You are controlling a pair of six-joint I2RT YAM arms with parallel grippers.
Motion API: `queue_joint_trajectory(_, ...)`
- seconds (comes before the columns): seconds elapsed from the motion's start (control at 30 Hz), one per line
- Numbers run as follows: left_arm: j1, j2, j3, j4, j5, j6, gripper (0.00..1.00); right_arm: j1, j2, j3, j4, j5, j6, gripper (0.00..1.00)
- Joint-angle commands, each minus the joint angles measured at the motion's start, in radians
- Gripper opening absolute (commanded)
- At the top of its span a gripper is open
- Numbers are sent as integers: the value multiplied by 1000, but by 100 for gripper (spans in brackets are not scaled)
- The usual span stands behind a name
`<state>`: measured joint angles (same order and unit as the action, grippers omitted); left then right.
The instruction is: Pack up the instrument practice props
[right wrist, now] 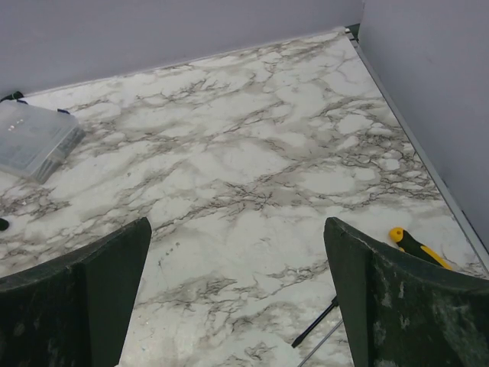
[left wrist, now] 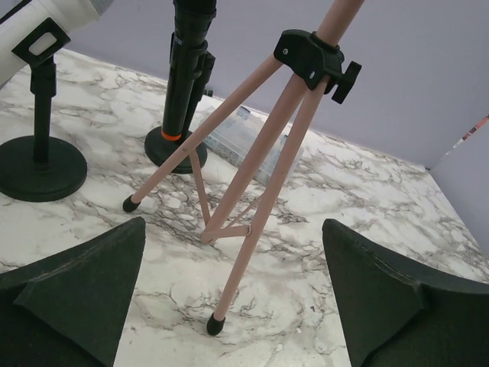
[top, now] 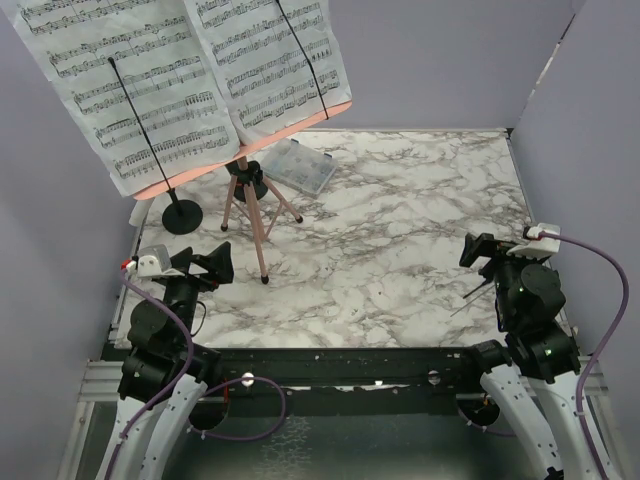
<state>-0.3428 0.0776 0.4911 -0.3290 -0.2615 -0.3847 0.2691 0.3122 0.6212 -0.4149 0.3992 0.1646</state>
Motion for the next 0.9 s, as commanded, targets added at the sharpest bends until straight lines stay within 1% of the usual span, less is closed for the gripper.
queue_joint_trajectory(0.0,-5,10,-10,12,-6,-4,99,-2,10,32,-34,3,-12,100)
queue_joint_trajectory(0.07,-5,12,-7,18,-3,-8,99,-2,10,30,-32,-14,-15,100)
queue_joint_trajectory(0.17,-6,26,-18,76,34,-19,99,-2,22,32,-22,-65,-24,100)
queue_joint_trajectory(0.27,-5,62,-38,166,67,-45,99,-2,52,41,-7,-131,-11,100)
queue_joint_trajectory(0.4,-5,137,-58,288,101,-47,99,-2,112,38,72,-249,6,100)
queue_joint_trajectory(0.53,-5,225,-69,419,133,-11,99,-1,201,36,182,-339,33,100)
queue_joint_trajectory(0.63,-5,282,-95,549,162,24,99,-2,281,44,253,-423,19,100)
queue_joint_trajectory(0.77,-5,356,-108,712,206,107,99,-2,343,77,262,-503,-22,100)
queue_joint_trajectory(0.87,-5,409,-103,810,224,175,99,-2,355,68,288,-508,-31,100)
